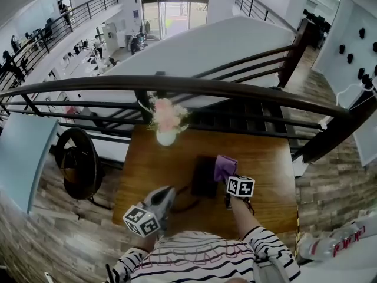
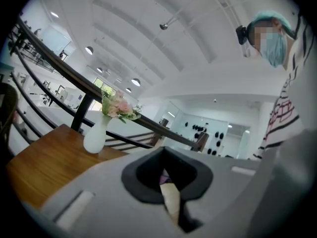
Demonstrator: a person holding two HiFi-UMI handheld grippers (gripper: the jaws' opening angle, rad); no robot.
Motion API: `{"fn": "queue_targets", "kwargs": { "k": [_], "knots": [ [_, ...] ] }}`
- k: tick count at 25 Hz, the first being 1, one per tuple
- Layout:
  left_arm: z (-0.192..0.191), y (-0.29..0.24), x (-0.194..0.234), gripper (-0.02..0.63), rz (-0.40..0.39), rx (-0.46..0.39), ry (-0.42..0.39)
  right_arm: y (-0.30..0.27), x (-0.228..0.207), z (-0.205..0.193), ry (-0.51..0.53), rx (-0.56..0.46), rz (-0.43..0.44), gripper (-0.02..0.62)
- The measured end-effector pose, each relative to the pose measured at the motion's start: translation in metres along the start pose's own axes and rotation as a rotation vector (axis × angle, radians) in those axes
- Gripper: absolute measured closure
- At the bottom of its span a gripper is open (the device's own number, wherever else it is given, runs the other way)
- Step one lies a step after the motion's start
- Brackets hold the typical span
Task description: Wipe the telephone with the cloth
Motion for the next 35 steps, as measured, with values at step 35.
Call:
{"fn": "queue_targets", "kwargs": {
  "k": [35],
  "knots": [
    [-0.018,0.003,-0.028,0.606,0.009,-0.012,0.013,0.007,0.032,-0.045,0.046,0.075,0.078,0.541]
  ]
}}
Point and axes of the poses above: the fingertips, and each gripper's own axes: y backward along the fingers, x to its left, z out of its top, the point moved 10 cm from there along y, backward along the fingers, and after that the axes turned 4 degrees about y, right-handed, at the moved point
